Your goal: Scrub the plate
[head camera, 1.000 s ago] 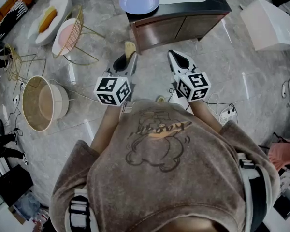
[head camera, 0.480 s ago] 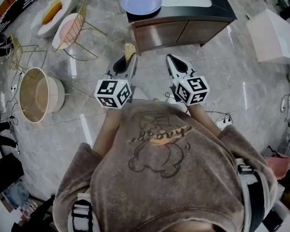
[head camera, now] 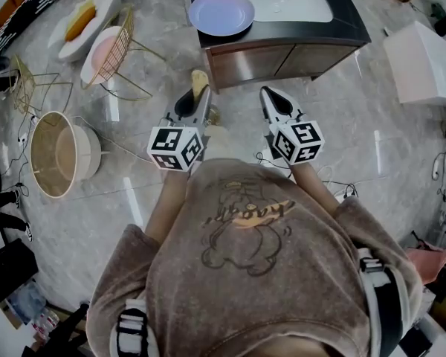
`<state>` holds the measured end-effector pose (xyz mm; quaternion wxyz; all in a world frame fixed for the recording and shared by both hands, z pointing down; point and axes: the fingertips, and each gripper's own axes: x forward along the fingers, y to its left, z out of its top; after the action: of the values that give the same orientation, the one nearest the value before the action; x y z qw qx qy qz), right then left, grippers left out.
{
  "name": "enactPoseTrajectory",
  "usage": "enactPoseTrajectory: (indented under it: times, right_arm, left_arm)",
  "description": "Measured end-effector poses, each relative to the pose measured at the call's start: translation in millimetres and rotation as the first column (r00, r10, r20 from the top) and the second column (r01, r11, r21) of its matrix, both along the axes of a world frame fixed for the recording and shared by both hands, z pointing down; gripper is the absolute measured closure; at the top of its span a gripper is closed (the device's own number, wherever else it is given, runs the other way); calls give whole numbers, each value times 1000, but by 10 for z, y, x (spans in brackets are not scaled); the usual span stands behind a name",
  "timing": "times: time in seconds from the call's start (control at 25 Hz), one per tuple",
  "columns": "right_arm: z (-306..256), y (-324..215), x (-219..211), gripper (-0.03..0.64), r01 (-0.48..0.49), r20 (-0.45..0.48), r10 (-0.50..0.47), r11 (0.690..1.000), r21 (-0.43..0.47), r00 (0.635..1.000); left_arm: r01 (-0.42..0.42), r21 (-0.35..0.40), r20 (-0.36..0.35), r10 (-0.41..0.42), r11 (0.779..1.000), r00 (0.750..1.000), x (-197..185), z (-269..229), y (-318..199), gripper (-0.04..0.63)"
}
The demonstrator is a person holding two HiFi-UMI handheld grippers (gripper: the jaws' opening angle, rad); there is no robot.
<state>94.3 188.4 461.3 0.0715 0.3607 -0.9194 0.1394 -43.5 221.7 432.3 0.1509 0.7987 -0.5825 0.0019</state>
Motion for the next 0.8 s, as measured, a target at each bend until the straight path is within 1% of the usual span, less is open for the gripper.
enactPoseTrajectory:
  times: [0.16,0.48,0.64,0.8]
  right_arm:
    - [22,-385,-167,620,-7,-9,7,1000,2,1000]
    - [95,-1446,-654,619,-31,-31,31,999,-25,999]
    - [-20,-1929,-830,619,-63,-30,62,998,-11,998]
    - [-106,-2320,-889,618,-107,-45,107,994,9,993]
  left_arm:
    - [-22,-6,-4,22,1000,1000,-134,35,-472,514]
    - [-71,-33,-7,71,997,997,-560,84,-1575,514]
    - [-92,-26,-2,92,995,996,-795,15,-2058,514]
    - [-108,-19,-5,108,994,994,-997,-47,-2436,514]
